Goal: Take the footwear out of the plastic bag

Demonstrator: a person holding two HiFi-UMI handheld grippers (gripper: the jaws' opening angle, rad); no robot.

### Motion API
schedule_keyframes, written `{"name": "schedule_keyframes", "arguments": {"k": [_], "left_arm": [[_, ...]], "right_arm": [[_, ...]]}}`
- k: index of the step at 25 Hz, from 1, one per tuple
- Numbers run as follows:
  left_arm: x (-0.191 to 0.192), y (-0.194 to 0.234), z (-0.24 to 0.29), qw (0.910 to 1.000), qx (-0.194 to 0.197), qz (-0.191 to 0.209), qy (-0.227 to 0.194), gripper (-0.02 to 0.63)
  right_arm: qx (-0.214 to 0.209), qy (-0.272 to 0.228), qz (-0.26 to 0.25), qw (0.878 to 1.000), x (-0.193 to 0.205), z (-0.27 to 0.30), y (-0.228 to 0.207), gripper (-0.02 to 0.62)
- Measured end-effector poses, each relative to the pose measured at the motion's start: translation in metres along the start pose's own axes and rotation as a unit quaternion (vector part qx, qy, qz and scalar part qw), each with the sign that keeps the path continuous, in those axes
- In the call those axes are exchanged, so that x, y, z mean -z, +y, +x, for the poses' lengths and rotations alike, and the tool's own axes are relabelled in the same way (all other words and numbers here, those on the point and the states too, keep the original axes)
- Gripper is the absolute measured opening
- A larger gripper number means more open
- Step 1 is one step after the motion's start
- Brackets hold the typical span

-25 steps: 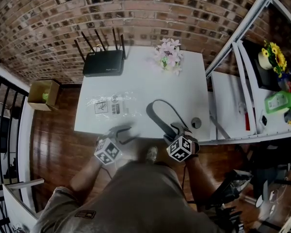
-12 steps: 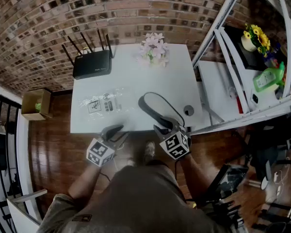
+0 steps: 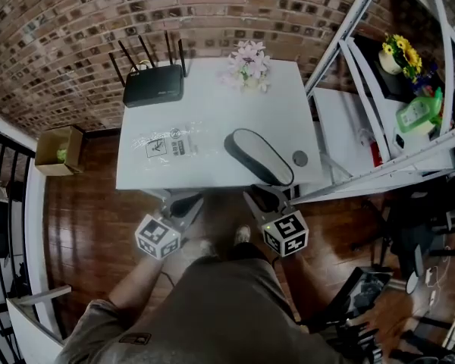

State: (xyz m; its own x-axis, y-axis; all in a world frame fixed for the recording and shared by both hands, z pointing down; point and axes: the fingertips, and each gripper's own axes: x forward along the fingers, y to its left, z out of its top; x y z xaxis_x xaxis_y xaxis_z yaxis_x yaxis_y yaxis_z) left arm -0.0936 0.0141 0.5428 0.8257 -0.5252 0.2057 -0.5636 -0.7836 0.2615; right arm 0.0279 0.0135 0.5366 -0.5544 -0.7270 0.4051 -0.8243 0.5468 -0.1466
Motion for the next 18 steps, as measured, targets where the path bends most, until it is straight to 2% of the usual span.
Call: {"name": "schedule_keyframes", "arguments": {"k": [7,18], "left_arm": [[-0.012,-0.021,-0.002,0.9996,-0.021,0.009,-0.018,0.002],[-0.030,-0.048,0.021,0.9985,-0.037,0.027,-0.031,0.002]], "right_arm": [[-0.027,-0.051,0.007,0.998,-0.021,-0.026,0.012,0.015],[-0.044,-0.083,-0.003,0.996,-0.033,-0.048,-0.006,0.014]]}}
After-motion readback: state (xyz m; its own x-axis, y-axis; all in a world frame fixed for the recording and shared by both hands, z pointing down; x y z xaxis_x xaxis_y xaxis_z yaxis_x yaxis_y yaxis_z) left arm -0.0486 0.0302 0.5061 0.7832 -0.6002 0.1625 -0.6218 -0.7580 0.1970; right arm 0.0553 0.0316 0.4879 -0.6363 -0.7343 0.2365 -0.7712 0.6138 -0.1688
